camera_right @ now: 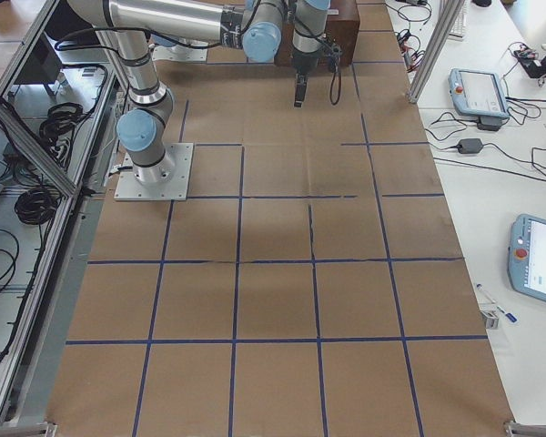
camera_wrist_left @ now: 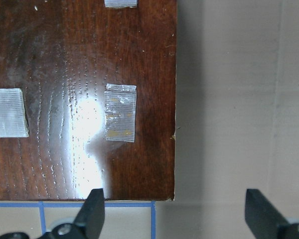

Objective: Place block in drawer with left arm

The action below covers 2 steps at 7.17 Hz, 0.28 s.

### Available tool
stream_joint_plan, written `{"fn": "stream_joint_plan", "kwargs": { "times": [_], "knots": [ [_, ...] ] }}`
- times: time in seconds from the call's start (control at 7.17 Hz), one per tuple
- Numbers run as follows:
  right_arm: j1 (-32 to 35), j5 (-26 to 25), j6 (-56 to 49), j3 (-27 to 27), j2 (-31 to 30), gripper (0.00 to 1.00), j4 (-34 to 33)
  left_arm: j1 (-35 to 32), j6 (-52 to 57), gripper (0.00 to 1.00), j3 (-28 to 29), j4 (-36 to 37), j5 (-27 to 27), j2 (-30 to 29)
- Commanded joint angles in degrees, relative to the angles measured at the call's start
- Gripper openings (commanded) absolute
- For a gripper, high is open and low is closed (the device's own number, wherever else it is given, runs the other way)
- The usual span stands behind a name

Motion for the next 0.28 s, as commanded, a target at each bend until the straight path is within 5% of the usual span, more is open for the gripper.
{"fn": "stream_joint_plan", "kwargs": {
  "times": [0.0,0.14],
  "knots": [
    [0.0,0.0,0.0,0.0,0.0,1.00,0.0,0.0,0.0,0.98,0.0,0.1,0.2,-0.1],
    [0.0,0.0,0.0,-0.1,0.0,1.00,0.0,0.0,0.0,0.98,0.0,0.1,0.2,-0.1]
  ]
}}
